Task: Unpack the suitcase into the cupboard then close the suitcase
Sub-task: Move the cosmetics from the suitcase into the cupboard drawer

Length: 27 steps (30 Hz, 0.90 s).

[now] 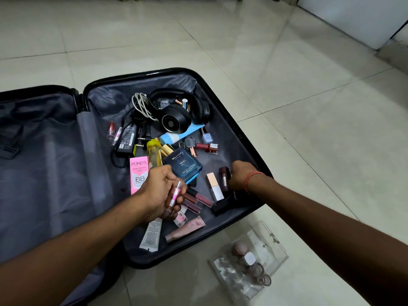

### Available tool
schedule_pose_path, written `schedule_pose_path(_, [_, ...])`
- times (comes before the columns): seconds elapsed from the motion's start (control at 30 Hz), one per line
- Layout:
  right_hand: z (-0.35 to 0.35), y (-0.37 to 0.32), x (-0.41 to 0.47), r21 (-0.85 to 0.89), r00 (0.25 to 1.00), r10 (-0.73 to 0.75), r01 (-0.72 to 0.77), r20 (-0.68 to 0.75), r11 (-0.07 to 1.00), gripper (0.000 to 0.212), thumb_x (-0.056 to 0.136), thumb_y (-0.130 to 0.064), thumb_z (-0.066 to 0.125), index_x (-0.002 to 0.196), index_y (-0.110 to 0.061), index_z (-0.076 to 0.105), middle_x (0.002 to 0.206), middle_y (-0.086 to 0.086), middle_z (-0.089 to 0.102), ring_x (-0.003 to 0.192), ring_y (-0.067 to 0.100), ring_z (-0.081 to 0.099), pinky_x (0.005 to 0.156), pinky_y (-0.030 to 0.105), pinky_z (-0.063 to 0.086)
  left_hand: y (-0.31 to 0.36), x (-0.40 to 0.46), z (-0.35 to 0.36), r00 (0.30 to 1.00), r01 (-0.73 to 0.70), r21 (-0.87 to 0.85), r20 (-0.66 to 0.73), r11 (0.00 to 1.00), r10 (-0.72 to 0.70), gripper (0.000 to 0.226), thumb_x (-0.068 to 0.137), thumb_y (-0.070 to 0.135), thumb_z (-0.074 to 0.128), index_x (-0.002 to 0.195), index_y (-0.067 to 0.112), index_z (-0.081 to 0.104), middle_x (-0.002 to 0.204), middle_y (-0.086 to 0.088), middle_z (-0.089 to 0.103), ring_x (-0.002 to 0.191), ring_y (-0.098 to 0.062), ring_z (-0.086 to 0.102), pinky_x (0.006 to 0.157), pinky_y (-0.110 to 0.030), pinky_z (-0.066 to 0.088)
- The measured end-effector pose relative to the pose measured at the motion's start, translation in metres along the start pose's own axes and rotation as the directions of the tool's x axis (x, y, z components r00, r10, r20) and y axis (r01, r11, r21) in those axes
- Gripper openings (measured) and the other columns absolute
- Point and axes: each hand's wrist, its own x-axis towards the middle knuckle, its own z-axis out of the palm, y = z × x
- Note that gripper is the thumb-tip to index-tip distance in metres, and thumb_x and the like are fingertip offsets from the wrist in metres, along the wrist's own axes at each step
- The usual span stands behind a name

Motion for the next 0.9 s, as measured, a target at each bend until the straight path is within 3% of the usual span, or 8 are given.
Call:
schedule_pose_path(0.17, [0.001, 0.002, -0.003, 0.072, 0.998, 0.018, -0.013, -0.063, 0.997, 0.019, 0.085, -0.023, 0.063, 0.093, -0.006, 0.064, 0.097, 0.016, 0.067, 0.091, 0.033, 0.064, 0.068, 0.027, 0.044, -0.001, 0.002, 0.002, 0.998, -0.037, -0.032, -0.060, 0.999, 0.035, 0.024, 0.087, 0.019, 0.040, 0.068, 0.010, 0.049, 0.055, -0.006, 0.047, 0.050, -0.020, 0.048, 0.057, -0.031, 0.050])
schedule_pose_path(0.3, [-0.014, -0.001, -0.011, 0.247, 0.957, -0.042, 0.116, -0.287, 0.962, 0.017, 0.076, -0.015, 0.062, 0.092, -0.010, 0.058, 0.089, 0.009, 0.065, 0.080, 0.026, 0.062, 0.067, 0.031, 0.049, -0.006, 0.005, 0.003, 0.979, -0.173, 0.034, -0.104, 0.984, 0.176, 0.019, 0.098, 0.013, 0.047, 0.080, 0.007, 0.047, 0.061, -0.007, 0.052, 0.052, -0.021, 0.056, 0.052, -0.032, 0.050])
schedule_pose_path(0.4, [-0.023, -0.018, -0.027, 0.770, 0.985, -0.160, 0.148, -0.060, 0.621, 0.016, 0.077, 0.003, 0.062, 0.091, -0.006, 0.059, 0.082, 0.014, 0.068, 0.073, 0.025, 0.067, 0.066, 0.036, 0.057, -0.004, 0.003, 0.002, 0.963, -0.239, 0.072, -0.107, 0.968, 0.246, 0.004, 0.093, 0.003, 0.051, 0.093, 0.004, 0.055, 0.071, -0.009, 0.060, 0.048, -0.017, 0.051, 0.047, -0.025, 0.042])
schedule_pose_path(0.47, [-0.023, -0.028, -0.035, 0.893, 0.949, -0.295, 0.039, 0.107, 0.449, 0.018, 0.082, 0.007, 0.063, 0.097, -0.003, 0.059, 0.080, 0.014, 0.068, 0.071, 0.023, 0.066, 0.061, 0.031, 0.056, -0.002, 0.002, 0.000, 0.963, -0.256, 0.051, -0.070, 0.965, 0.259, 0.016, 0.089, -0.003, 0.051, 0.100, 0.004, 0.060, 0.072, -0.008, 0.064, 0.047, -0.013, 0.050, 0.046, -0.025, 0.040])
schedule_pose_path(0.6, [-0.014, -0.038, -0.034, 0.885, 0.924, -0.352, 0.033, 0.151, 0.464, 0.025, 0.082, 0.002, 0.069, 0.104, -0.004, 0.060, 0.087, 0.013, 0.071, 0.073, 0.019, 0.067, 0.061, 0.026, 0.057, 0.002, -0.001, -0.006, 0.964, -0.264, 0.001, 0.014, 0.964, 0.264, 0.008, 0.090, 0.003, 0.056, 0.095, 0.007, 0.061, 0.067, -0.005, 0.062, 0.051, -0.013, 0.051, 0.050, -0.027, 0.040])
schedule_pose_path(0.7, [-0.011, -0.042, -0.030, 0.896, 0.913, -0.375, 0.026, 0.158, 0.443, 0.016, 0.086, -0.001, 0.065, 0.102, -0.003, 0.064, 0.080, 0.009, 0.072, 0.066, 0.015, 0.068, 0.053, 0.024, 0.055, -0.001, -0.003, -0.010, 0.952, -0.296, 0.205, -0.014, 0.933, 0.306, 0.015, 0.086, 0.015, 0.069, 0.100, 0.011, 0.063, 0.066, 0.005, 0.064, 0.055, -0.008, 0.052, 0.049, -0.025, 0.041])
schedule_pose_path(0.83, [-0.002, -0.050, -0.019, 0.882, 0.960, -0.218, 0.250, -0.174, 0.399, 0.011, 0.083, -0.001, 0.057, 0.077, 0.000, 0.066, 0.074, 0.016, 0.067, 0.062, 0.019, 0.059, 0.046, 0.022, 0.044, -0.001, -0.005, -0.020, 0.933, -0.320, 0.230, -0.092, 0.919, 0.348, 0.017, 0.089, 0.008, 0.065, 0.105, 0.013, 0.067, 0.073, -0.001, 0.065, 0.063, -0.014, 0.056, 0.052, -0.025, 0.042])
schedule_pose_path(0.9, [0.006, -0.049, -0.011, 0.793, 0.860, -0.222, 0.509, -0.459, 0.334, 0.011, 0.074, -0.004, 0.056, 0.065, -0.004, 0.061, 0.065, 0.014, 0.061, 0.060, 0.021, 0.055, 0.051, 0.027, 0.045, 0.001, -0.006, -0.024, 0.923, -0.324, 0.201, -0.146, 0.925, 0.355, 0.015, 0.088, 0.002, 0.062, 0.100, 0.010, 0.067, 0.076, -0.005, 0.064, 0.065, -0.017, 0.057, 0.058, -0.029, 0.044])
